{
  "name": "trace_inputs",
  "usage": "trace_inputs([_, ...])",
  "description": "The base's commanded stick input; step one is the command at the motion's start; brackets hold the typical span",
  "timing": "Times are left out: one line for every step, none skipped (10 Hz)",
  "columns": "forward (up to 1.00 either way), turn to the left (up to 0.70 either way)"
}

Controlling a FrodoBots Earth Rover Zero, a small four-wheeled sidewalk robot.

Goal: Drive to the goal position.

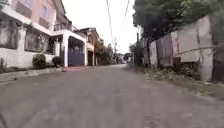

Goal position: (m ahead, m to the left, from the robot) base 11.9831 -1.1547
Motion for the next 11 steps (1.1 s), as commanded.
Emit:
trace_inputs([0.85,0.09])
trace_inputs([0.85,0.09])
trace_inputs([0.85,0.06])
trace_inputs([0.85,-0.05])
trace_inputs([0.85,-0.25])
trace_inputs([0.85,-0.25])
trace_inputs([0.85,-0.2])
trace_inputs([0.85,0.01])
trace_inputs([0.85,0.09])
trace_inputs([0.85,0.09])
trace_inputs([0.85,0.09])
